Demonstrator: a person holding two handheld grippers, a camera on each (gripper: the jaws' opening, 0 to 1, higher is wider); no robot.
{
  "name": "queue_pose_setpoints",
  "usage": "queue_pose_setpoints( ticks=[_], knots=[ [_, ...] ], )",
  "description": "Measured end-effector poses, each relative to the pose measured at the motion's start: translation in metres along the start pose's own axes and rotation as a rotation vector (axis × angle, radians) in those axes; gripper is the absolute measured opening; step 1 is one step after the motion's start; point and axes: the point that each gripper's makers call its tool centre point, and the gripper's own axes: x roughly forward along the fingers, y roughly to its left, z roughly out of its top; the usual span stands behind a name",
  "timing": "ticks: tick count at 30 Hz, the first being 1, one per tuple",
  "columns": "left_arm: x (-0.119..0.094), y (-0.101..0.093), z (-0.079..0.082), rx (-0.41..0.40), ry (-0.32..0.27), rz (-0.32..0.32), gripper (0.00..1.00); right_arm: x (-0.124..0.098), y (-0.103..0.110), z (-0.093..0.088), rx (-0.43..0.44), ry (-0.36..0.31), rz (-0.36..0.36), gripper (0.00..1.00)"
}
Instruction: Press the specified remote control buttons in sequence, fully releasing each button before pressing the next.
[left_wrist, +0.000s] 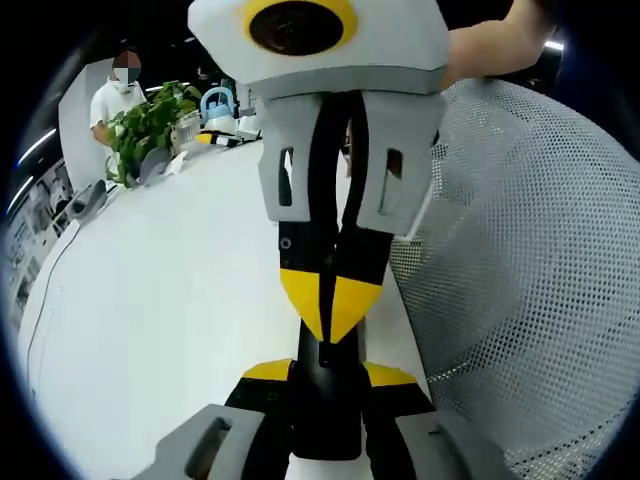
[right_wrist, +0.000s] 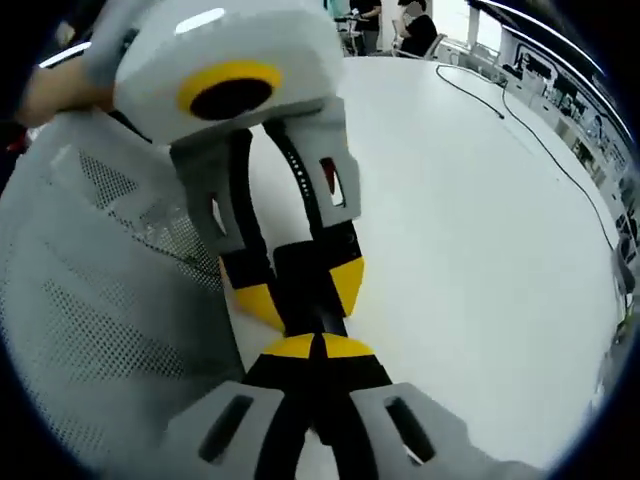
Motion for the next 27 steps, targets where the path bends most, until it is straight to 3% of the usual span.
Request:
queue_pose_setpoints(
  ticks=[7,14,27],
  knots=[
    [-0.0002,0.0001,0.0001,0.000,0.000,-0.002,0.25,0.0015,-0.0013,0.0005,-0.065,0.048,-0.010,0.00],
    [-0.0001,-0.0001,0.0001,0.000,0.001,-0.001,0.25,-0.0007,-0.0022,0.0000,0.009,-0.025,-0.015,0.00],
    [-0.0003,-0.0005,0.0003,0.000,0.001,0.000,0.25,0.0013,-0.0013,0.0046,-0.083,-0.003,-0.028,0.00]
  ],
)
